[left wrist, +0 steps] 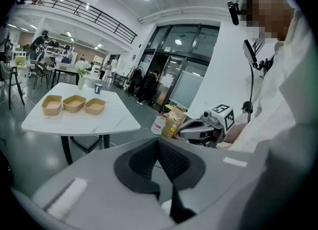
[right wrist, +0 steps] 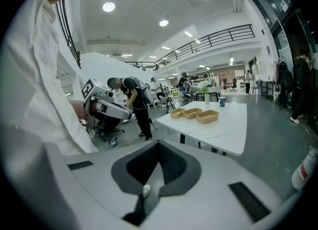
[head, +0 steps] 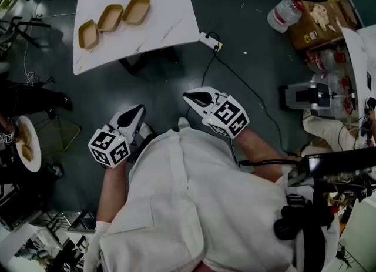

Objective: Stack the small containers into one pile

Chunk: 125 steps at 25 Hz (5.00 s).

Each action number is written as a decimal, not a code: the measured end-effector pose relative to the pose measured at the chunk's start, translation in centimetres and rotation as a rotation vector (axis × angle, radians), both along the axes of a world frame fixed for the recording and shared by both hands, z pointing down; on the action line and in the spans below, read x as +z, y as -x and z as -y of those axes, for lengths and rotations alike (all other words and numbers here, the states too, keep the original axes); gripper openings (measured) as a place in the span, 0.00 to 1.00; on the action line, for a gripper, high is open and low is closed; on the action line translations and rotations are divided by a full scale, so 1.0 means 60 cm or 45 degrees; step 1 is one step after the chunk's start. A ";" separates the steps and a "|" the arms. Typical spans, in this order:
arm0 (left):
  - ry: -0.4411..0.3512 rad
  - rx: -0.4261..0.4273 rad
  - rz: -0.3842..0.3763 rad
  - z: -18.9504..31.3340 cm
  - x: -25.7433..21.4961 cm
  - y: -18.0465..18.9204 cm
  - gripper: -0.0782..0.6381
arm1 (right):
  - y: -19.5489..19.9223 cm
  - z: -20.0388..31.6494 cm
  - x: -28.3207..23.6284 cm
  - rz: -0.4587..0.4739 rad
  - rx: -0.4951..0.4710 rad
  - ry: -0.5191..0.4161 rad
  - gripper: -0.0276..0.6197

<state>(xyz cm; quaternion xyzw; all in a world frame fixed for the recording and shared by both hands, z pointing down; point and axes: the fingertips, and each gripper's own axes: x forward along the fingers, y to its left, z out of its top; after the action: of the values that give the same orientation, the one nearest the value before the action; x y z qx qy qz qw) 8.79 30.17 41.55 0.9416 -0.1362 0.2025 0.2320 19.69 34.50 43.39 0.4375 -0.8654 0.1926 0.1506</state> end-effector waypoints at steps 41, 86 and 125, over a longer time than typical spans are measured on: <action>0.029 -0.017 -0.055 0.546 0.043 0.196 0.12 | 0.079 0.601 0.158 -0.452 0.058 0.230 0.16; 0.014 -0.294 -0.003 0.625 0.037 0.165 0.14 | -0.035 0.788 0.243 -0.892 -0.149 0.306 0.07; 0.029 -0.400 0.023 0.599 0.050 0.328 0.14 | 0.177 0.888 0.262 -0.883 -0.163 0.288 0.07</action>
<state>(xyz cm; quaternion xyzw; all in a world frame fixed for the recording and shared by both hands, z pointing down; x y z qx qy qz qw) -10.87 -5.77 44.58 0.9042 -0.2815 0.1737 0.2703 9.09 -18.79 59.12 0.4023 -0.7618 0.1175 0.4940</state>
